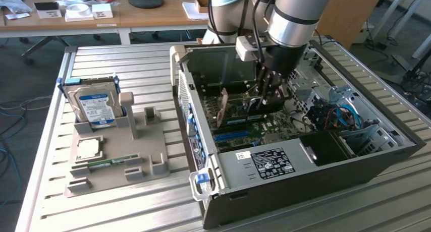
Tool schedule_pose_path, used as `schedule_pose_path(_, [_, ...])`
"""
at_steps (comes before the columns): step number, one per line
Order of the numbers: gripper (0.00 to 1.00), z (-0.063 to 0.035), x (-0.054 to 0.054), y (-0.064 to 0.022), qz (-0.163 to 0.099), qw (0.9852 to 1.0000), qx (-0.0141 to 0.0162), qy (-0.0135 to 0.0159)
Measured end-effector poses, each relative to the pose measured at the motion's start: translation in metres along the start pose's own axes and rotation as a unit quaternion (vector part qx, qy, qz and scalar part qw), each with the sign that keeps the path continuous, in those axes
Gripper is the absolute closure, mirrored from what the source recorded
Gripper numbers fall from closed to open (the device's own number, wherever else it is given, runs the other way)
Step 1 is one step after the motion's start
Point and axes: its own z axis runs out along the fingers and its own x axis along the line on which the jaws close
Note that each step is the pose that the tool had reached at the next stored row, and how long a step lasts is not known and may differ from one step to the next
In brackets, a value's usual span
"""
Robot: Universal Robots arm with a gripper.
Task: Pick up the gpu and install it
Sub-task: 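Insert the gpu into the slot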
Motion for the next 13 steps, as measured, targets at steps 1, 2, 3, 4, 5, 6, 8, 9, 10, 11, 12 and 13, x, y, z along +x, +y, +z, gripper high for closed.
schedule_pose_path(1, [0.73,0.0,0.0,0.0,0.0,1.0,0.0,0.0001])
schedule_pose_path(2, [0.73,0.0001,0.0,0.0001,0.0,1.0,0.0,0.0])
schedule_pose_path(3, [0.73,0.0,0.0,0.0001,0.0,1.0,-0.0001,0.0001])
schedule_pose_path(4, [0.73,0.0001,0.0,0.0,0.0,1.0,0.0,0.0001])
schedule_pose_path(5, [0.73,0.0001,0.0,0.0001,0.0,1.0,0.0,0.0])
schedule_pose_path(6, [0.73,0.0004,0.0,0.0009,0.0,1.0,0.0,0.0])
schedule_pose_path(8, [0.73,0.001,0.0001,0.0042,0.0,1.0,0.0,0.0])
schedule_pose_path(9, [0.73,0.0013,0.0001,0.0055,0.0,1.0,0.0,0.0])
schedule_pose_path(10, [0.73,0.0013,0.0001,0.0059,0.0,1.0,0.0,0.0])
schedule_pose_path(11, [0.73,0.0013,0.0001,0.0059,0.0,1.0,0.0,0.0])
schedule_pose_path(12, [0.73,0.0013,0.0001,0.0059,0.0,1.0,0.0,0.0])
schedule_pose_path(13, [0.73,0.0014,0.0003,0.006,0.0,1.0,0.0,-0.0001])
